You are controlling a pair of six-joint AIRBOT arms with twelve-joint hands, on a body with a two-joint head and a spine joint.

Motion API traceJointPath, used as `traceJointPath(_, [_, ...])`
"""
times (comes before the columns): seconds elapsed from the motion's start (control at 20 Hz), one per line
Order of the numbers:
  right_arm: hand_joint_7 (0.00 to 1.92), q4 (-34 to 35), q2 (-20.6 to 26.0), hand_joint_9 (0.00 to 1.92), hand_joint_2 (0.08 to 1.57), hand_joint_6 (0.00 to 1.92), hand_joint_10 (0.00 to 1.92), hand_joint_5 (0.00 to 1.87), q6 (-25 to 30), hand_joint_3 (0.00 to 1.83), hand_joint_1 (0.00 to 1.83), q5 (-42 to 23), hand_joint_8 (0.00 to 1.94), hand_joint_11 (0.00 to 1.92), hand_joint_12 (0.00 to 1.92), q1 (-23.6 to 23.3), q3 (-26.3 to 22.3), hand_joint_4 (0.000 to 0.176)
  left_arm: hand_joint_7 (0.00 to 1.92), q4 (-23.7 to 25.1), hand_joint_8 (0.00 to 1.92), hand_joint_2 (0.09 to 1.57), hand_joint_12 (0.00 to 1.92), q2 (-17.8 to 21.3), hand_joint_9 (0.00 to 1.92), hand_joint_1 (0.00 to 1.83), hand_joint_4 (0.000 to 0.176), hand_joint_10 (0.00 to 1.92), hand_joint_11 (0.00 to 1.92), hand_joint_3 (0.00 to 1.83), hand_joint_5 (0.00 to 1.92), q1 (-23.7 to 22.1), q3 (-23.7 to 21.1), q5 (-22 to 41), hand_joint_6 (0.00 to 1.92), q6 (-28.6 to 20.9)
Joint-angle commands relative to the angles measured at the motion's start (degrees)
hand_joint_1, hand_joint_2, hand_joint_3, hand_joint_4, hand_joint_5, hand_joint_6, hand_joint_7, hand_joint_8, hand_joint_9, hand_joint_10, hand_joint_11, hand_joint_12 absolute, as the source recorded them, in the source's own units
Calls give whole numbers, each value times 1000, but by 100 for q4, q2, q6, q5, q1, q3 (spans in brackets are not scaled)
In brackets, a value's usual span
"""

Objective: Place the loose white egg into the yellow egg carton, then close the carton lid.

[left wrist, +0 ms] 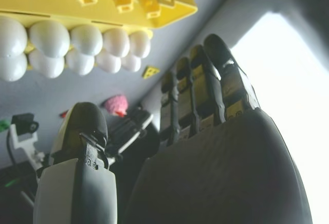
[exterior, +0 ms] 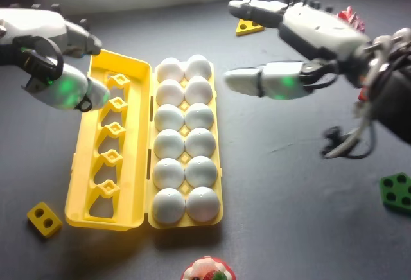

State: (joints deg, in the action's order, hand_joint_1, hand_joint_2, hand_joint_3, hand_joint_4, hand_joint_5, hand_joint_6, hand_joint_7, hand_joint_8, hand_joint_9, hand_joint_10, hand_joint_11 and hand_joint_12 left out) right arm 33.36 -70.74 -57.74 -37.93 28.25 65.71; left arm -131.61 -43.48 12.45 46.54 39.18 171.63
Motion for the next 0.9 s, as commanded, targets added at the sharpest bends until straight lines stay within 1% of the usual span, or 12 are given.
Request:
traceJointPath(0.0, [191, -205, 95, 201, 971, 19, 12, 273, -115, 0, 702, -271, 4, 0, 625, -86, -68, 4, 216, 161, 0, 1254, 756, -32, 214, 523, 22, 0, 0, 0, 239, -83, 35, -39, 4, 8])
traceJointPath(0.05, [177, -205, 262, 189, 974, 14, 6, 269, -272, 0, 700, -47, 1, 0, 601, -94, -156, 5, 213, 78, 0, 1262, 751, -46, 210, 494, 23, 0, 0, 2, 241, -95, 73, 32, 4, -9])
traceJointPath(0.1, [175, -205, 453, 186, 975, 12, 4, 268, -404, 0, 699, 166, 1, 0, 596, -91, -239, 6, 212, 12, 0, 1264, 750, -56, 209, 488, 24, 0, 0, 3, 241, -93, 127, 76, 4, -149])
traceJointPath(0.15, [174, -205, 641, 185, 975, 12, 4, 267, -455, 0, 699, 303, 0, 0, 595, -93, -300, 6, 212, 7, 0, 1265, 749, -66, 209, 486, 24, 0, 0, 3, 241, -73, 189, 92, 4, -424])
traceJointPath(0.25, [174, -204, 964, 185, 975, 12, 4, 267, -412, 0, 699, 322, 0, 0, 593, -90, -422, 6, 212, 7, 0, 1265, 747, -82, 209, 486, 24, 0, 0, 3, 241, -35, 281, 204, 4, -1027])
traceJointPath(0.3, [166, -204, 1104, 170, 980, 5, 9, 254, -317, 1, 693, 321, 3, 0, 476, -95, -508, 5, 229, 4, 6, 1274, 750, -91, 214, 447, 23, 2, 0, 7, 233, -23, 313, 283, 1, -1261])
traceJointPath(0.35, [186, -205, 1276, 196, 959, 13, 20, 281, -259, 0, 733, 321, 5, 0, 492, -114, -633, 1, 222, 8, 2, 1271, 738, -106, 212, 457, 25, 1, 0, 4, 223, -18, 342, 395, 0, -1513])
traceJointPath(0.4, [196, -206, 1437, 200, 953, 13, 21, 283, -257, 0, 743, 328, 8, 0, 495, -141, -774, 2, 222, 78, 1, 1275, 701, -114, 207, 453, 24, 2, 0, 4, 220, -9, 357, 512, 0, -1798])
traceJointPath(0.55, [199, -268, 1931, 200, 951, 12, 21, 283, -243, 0, 747, 408, 8, 0, 494, -242, -1244, 2, 222, 139, 1, 1275, 689, -161, 206, 453, 24, 2, 0, 4, 220, -5, 433, 858, 0, -2231])
traceJointPath(0.65, [203, -269, 2198, 200, 951, 9, 21, 277, -252, 0, 748, 408, 9, 0, 493, -293, -1487, 2, 216, 139, 1, 1277, 719, -207, 206, 442, 26, 1, 0, 3, 216, 40, 507, 1056, 0, -2497])
traceJointPath(0.7, [205, -269, 2306, 202, 948, 10, 21, 285, -284, 0, 760, 408, 5, 0, 458, -323, -1576, 0, 204, 139, 0, 1281, 694, -229, 195, 428, 24, 1, 0, 3, 210, 66, 540, 1126, 0, -2610])
traceJointPath(0.85, [208, -269, 2549, 200, 949, 5, 18, 277, -346, 0, 753, 407, 2, 0, 398, -411, -1729, 0, 194, 126, 1, 1286, 643, -256, 178, 411, 24, 2, 0, 4, 197, 229, 558, 1286, 1, -3181])
